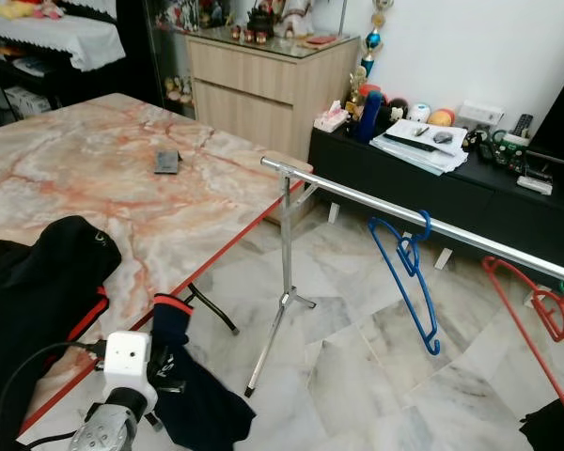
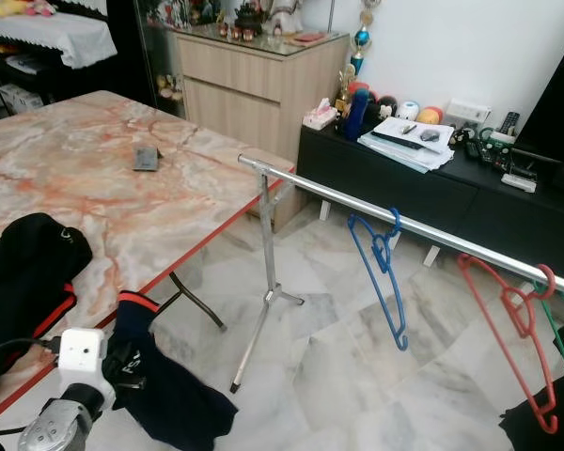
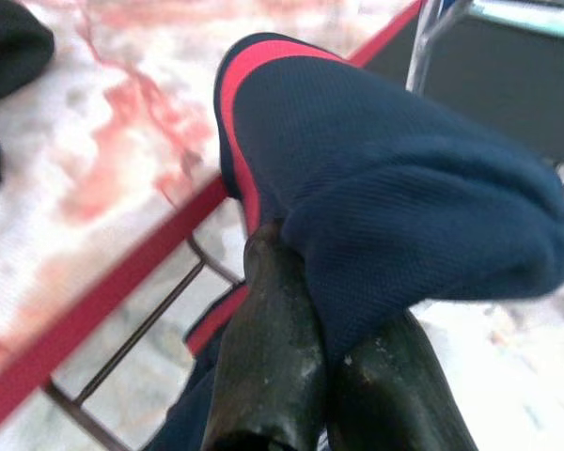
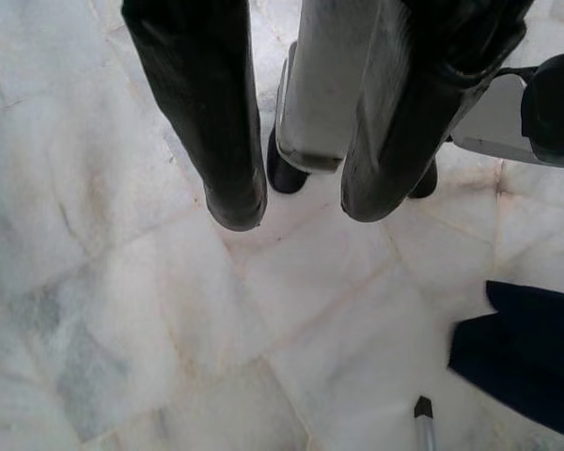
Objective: Hang hanger
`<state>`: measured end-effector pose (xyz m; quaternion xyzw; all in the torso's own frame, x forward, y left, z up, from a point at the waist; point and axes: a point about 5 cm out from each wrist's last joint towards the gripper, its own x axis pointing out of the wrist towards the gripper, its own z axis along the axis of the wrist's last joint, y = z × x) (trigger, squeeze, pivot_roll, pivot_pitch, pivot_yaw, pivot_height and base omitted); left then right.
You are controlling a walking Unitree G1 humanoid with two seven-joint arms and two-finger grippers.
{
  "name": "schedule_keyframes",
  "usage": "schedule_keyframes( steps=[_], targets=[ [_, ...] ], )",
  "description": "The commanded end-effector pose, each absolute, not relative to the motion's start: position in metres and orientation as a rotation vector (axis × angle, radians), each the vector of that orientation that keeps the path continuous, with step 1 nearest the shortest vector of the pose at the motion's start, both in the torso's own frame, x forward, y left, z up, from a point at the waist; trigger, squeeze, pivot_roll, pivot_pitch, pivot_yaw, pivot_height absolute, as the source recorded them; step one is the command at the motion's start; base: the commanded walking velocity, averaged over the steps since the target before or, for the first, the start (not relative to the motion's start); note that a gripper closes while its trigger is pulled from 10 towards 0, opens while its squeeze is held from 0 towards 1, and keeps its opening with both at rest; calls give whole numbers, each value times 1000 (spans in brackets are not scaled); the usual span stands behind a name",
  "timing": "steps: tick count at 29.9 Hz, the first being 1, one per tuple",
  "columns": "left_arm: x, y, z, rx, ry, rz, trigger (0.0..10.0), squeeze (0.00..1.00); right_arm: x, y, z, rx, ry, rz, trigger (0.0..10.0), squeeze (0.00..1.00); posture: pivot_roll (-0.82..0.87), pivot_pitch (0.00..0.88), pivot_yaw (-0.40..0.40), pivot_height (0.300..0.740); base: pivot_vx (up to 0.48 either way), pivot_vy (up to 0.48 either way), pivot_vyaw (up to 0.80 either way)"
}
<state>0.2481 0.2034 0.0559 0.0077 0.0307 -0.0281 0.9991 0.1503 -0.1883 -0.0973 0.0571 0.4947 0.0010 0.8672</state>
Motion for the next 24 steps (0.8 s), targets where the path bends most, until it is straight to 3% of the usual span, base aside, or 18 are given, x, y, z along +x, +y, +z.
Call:
schedule_keyframes(
  steps=[1,19,24],
  targets=[
    [253,201,68,44,18,-77,10000,0,156,-190,-95,106,1010,2,10000,0,48,0,-34,740,0,0,0],
    [252,194,69,73,28,-112,10000,0,155,-190,-95,97,1010,-1,10000,0,57,0,-35,740,0,0,800],
    [252,184,73,144,18,-181,10000,0,154,-190,-96,109,1016,-19,10000,0,64,0,-37,740,0,0,128]
  ],
)
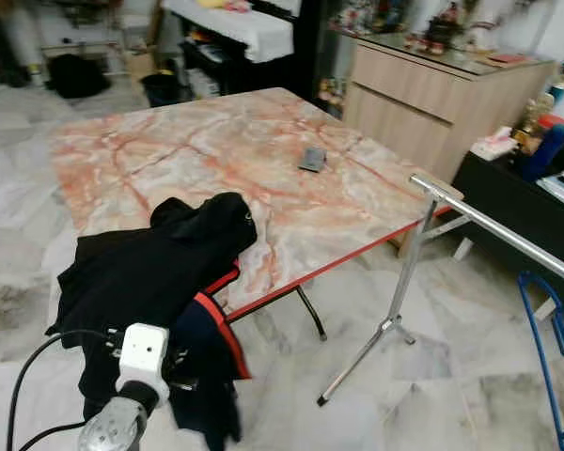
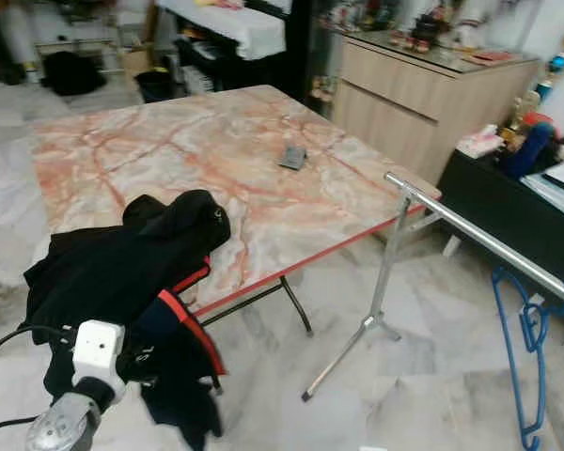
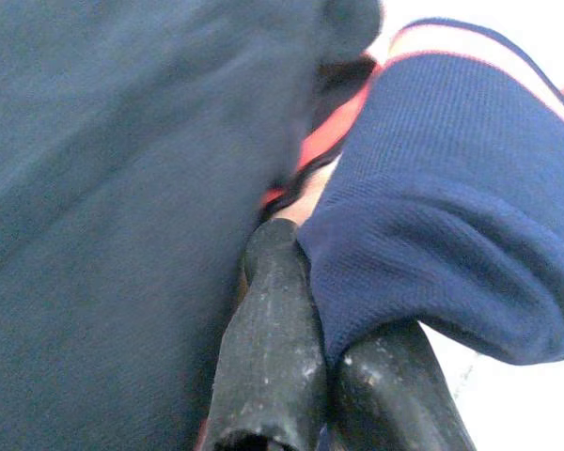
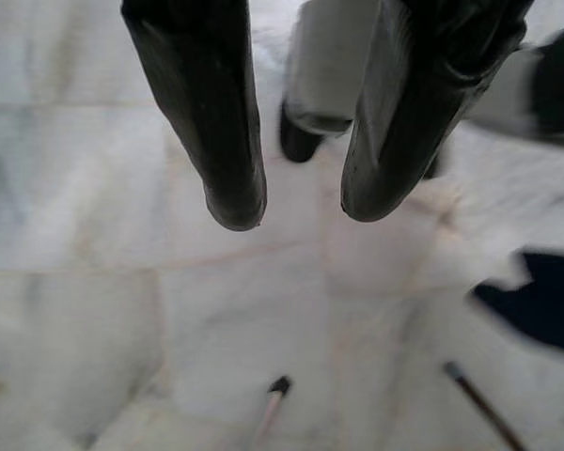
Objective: Hang hanger
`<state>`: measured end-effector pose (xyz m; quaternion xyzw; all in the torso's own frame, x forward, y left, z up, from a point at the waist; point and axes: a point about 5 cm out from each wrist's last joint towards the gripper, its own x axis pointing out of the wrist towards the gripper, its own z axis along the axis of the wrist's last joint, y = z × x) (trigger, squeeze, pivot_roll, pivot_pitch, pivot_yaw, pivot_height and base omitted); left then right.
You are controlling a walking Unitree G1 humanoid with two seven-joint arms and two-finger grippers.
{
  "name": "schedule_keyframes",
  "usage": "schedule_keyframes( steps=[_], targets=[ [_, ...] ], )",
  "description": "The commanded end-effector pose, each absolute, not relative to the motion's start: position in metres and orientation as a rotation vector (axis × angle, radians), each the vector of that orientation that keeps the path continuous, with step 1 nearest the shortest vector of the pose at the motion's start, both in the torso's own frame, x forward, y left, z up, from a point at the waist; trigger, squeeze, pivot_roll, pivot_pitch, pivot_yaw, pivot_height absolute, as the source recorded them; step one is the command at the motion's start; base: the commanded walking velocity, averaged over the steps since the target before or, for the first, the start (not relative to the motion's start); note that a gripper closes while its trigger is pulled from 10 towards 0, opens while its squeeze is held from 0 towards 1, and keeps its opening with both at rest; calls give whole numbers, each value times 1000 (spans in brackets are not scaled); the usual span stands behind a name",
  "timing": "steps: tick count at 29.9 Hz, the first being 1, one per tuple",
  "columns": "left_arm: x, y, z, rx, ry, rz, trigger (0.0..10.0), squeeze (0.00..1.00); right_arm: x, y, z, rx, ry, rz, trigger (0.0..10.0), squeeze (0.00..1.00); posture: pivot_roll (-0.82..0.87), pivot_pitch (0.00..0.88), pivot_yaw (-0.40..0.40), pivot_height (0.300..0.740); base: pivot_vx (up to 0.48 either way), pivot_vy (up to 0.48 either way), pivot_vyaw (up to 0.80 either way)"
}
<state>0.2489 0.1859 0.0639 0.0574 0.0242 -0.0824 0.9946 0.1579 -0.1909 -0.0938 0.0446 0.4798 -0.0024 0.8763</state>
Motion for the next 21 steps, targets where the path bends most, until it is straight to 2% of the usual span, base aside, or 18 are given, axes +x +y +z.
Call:
schedule_keyframes(
  steps=[1,7,17,21],
  targets=[
    [252,183,74,154,13,-190,10000,0,153,-190,-96,108,1018,-19,10000,0,66,0,-38,740,0,0,0],
    [252,183,80,165,-14,-163,10000,0,153,-190,-96,106,1020,-16,10000,0,77,0,-46,740,0,0,0],
    [260,179,142,206,-223,-140,10000,0,154,-191,-96,90,1025,-3,10000,0,96,2,-60,740,0,0,0],
    [265,185,165,189,-306,-70,10000,0,155,-190,-95,90,1022,3,10000,0,95,7,-62,740,0,0,0]
  ],
)
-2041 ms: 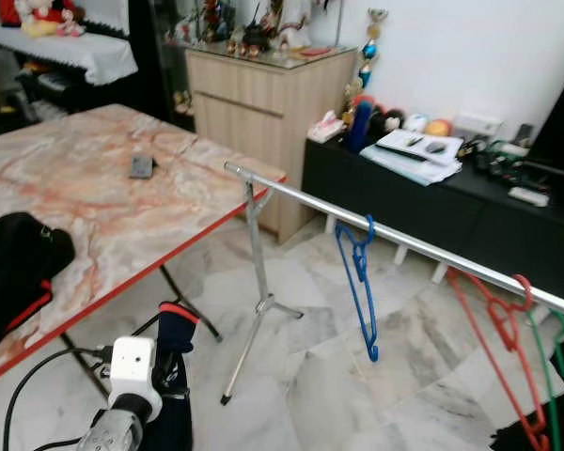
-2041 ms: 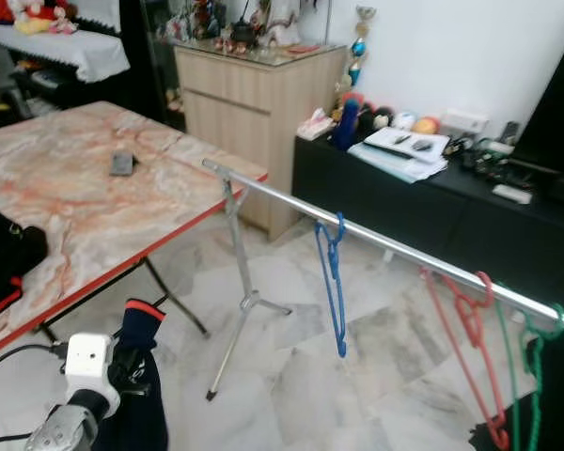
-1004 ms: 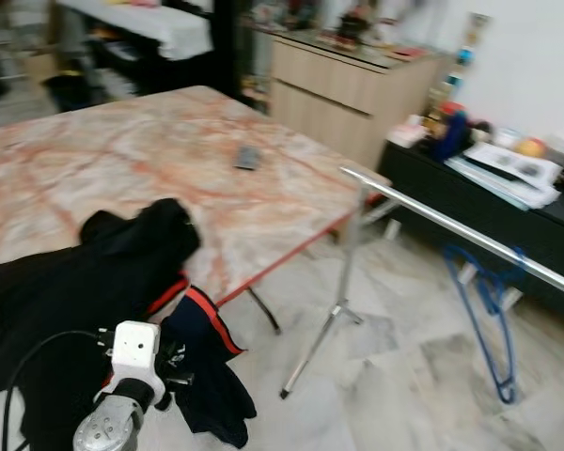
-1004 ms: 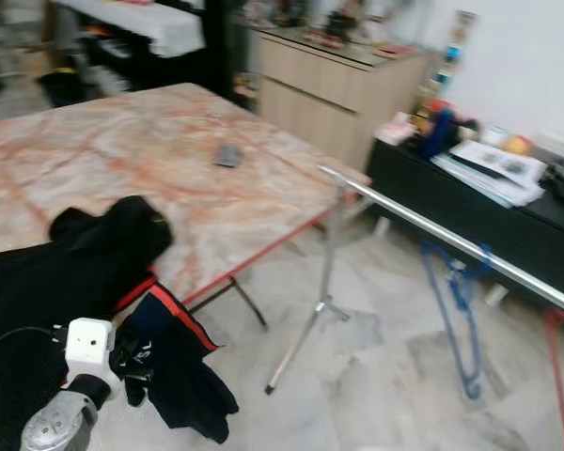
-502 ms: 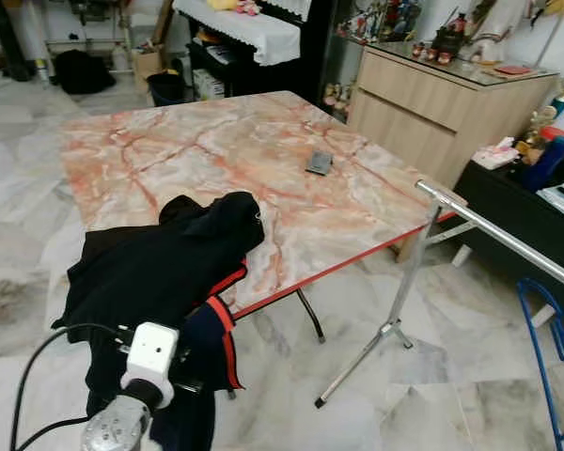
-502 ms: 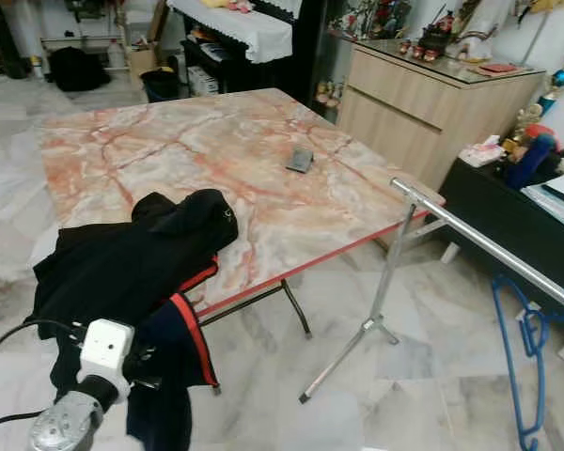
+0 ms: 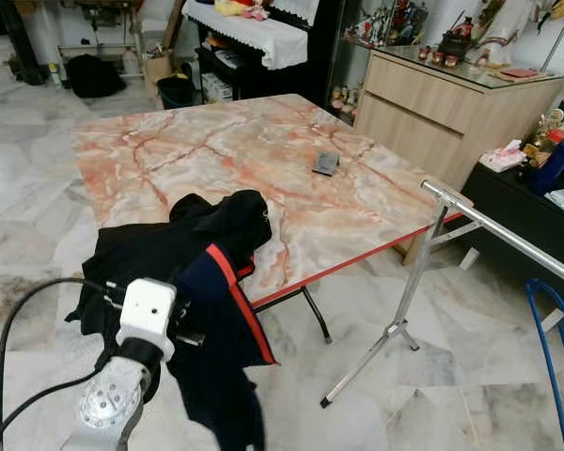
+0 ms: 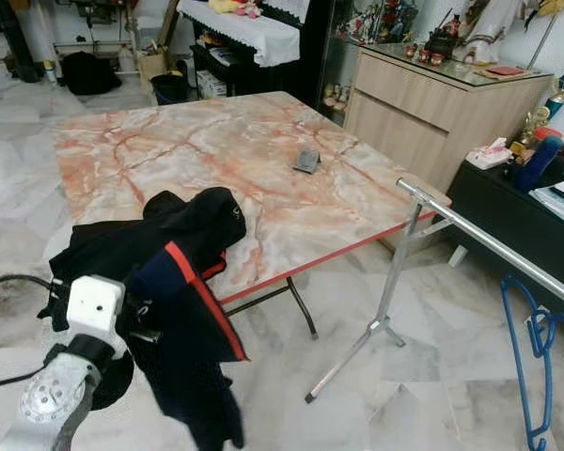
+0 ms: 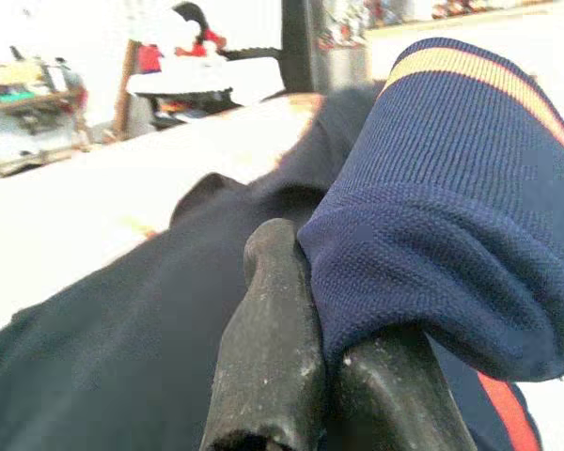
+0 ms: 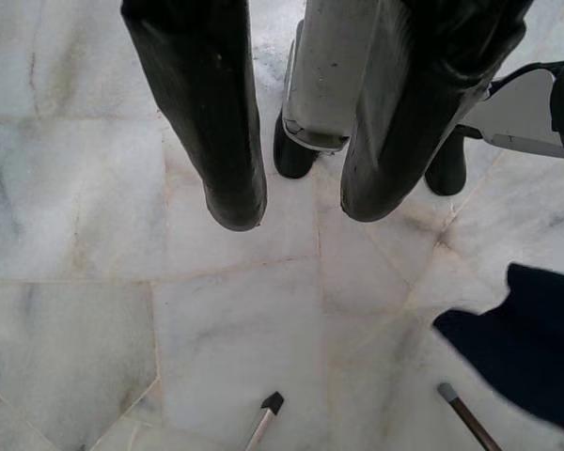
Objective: Hang hanger
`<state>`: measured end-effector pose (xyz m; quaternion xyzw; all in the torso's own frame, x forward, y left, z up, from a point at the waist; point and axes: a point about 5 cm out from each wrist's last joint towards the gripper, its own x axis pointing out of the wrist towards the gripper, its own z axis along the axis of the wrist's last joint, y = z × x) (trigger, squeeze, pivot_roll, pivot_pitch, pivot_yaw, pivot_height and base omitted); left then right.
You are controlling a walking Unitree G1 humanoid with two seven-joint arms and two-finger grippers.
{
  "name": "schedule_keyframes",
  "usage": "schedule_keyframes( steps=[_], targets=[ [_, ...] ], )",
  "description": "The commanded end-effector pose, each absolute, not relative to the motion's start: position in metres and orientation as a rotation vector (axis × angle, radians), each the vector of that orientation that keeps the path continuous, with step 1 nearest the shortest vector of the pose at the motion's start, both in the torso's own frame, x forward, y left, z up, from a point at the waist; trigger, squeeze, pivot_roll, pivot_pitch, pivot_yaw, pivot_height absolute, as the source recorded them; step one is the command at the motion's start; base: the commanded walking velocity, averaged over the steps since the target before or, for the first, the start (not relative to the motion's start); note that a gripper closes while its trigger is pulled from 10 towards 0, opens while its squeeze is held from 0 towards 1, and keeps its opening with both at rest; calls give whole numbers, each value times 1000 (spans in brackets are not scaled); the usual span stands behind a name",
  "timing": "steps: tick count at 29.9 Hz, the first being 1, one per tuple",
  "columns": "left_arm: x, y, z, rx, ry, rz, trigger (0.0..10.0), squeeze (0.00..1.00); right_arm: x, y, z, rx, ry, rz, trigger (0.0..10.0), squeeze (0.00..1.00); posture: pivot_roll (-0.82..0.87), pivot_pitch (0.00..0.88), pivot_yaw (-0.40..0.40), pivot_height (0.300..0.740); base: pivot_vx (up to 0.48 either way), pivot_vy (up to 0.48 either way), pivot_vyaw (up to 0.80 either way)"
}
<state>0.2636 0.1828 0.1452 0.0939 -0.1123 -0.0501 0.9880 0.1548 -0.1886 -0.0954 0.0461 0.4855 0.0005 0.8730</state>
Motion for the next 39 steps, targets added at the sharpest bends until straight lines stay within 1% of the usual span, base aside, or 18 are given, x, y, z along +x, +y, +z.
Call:
schedule_keyframes(
  steps=[1,3,5,8,16,17,19,21,27,32,39],
  targets=[
    [266,187,169,179,-315,-53,10000,0,155,-190,-95,90,1022,3,10000,0,95,7,-62,740,0,0,0],
    [266,189,173,168,-322,-35,10000,0,155,-190,-95,89,1021,3,10000,0,93,10,-61,740,0,0,0],
    [266,195,168,201,-284,-26,10000,0,155,-190,-95,90,1020,2,10000,0,93,9,-58,740,0,0,0],
    [267,200,168,219,-271,-5,10000,0,156,-189,-95,95,1018,-3,10000,0,83,13,-52,740,0,0,0],
    [276,209,202,287,-318,12,10000,0,156,-188,-95,95,1017,-7,10000,0,89,19,-44,740,0,0,0],
    [277,209,205,295,-318,2,10000,0,156,-188,-95,97,1017,-8,10000,0,90,21,-30,740,0,0,0],
    [278,210,206,297,-316,-4,10000,0,157,-186,-95,104,1014,-14,10000,0,87,20,-19,740,0,0,0],
    [278,211,202,300,-290,-17,10000,0,156,-184,-96,122,1011,-26,10000,0,77,21,9,740,0,0,0],
    [279,209,196,289,-257,-29,10000,0,155,-179,-97,133,1015,-24,10000,0,65,14,28,740,0,0,0],
    [282,209,201,296,-258,-49,10000,0,154,-176,-98,136,1022,-25,10000,0,82,0,40,740,270,0,0],
    [285,222,206,323,-248,-18,10000,0,154,-172,-98,130,1019,-13,10000,0,87,0,50,740,324,0,0]
  ],
)
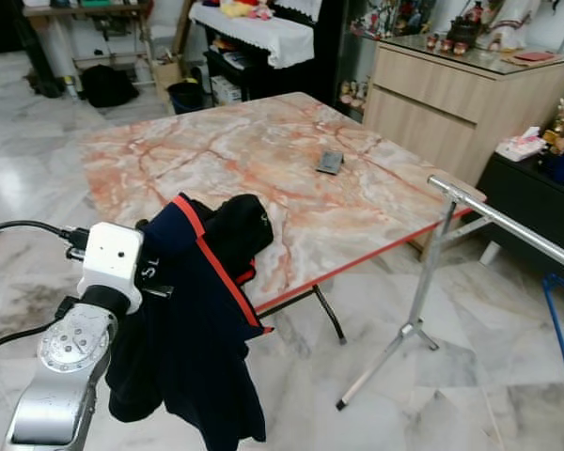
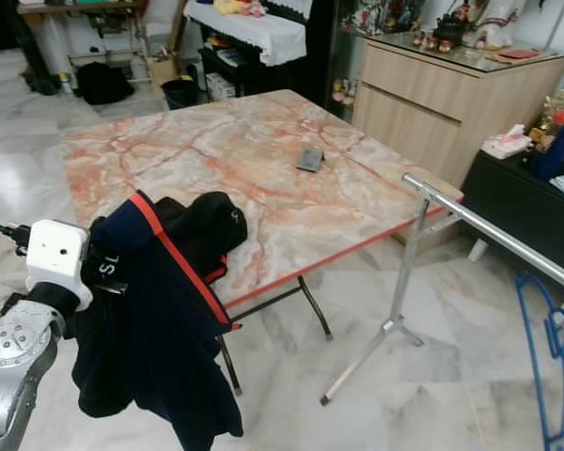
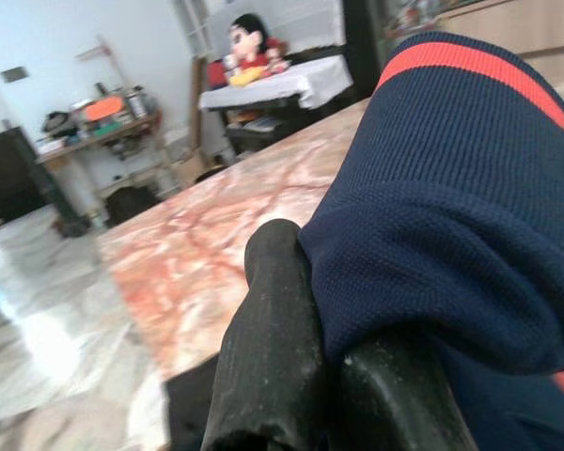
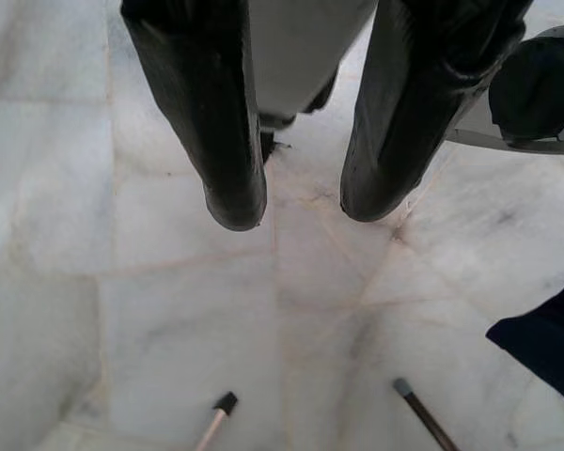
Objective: Hang hanger
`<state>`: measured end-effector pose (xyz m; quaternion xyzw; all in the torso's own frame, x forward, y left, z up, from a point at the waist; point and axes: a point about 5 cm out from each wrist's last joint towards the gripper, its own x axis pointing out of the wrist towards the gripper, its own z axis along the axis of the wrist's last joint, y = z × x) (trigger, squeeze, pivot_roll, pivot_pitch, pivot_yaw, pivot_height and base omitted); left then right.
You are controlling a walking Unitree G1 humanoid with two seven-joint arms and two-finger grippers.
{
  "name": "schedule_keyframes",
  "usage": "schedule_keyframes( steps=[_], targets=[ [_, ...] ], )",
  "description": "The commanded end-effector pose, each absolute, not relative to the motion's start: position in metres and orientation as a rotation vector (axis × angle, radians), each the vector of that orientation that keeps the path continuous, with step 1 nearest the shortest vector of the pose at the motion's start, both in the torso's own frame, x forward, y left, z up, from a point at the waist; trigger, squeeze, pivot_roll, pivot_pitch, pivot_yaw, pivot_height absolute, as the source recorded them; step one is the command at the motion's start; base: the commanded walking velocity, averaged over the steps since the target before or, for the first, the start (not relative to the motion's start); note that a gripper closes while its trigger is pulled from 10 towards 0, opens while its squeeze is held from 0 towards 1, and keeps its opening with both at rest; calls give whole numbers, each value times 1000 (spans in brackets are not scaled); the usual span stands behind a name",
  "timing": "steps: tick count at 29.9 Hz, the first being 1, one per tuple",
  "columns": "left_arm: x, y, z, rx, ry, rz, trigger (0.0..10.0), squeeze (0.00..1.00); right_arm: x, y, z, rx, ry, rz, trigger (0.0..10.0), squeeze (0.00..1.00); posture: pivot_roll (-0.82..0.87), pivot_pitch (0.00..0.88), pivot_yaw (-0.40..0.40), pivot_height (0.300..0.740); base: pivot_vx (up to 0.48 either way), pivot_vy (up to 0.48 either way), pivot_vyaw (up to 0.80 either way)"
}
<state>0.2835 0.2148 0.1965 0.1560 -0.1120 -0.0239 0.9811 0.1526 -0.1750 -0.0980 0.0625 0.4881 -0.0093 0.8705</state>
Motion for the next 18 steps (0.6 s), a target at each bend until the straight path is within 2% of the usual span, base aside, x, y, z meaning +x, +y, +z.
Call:
schedule_keyframes(
  steps=[1,9,18],
  targets=[
    [287,223,207,327,-248,-19,10000,0,155,-172,-97,124,1016,-7,10000,0,89,0,53,740,352,0,0],
    [292,231,222,328,-286,18,10000,0,157,-171,-97,137,1005,-16,10000,0,95,0,51,740,480,0,731],
    [299,251,255,353,-367,76,10000,0,158,-171,-96,128,1014,1,10000,0,108,0,38,740,480,0,0]
  ],
)
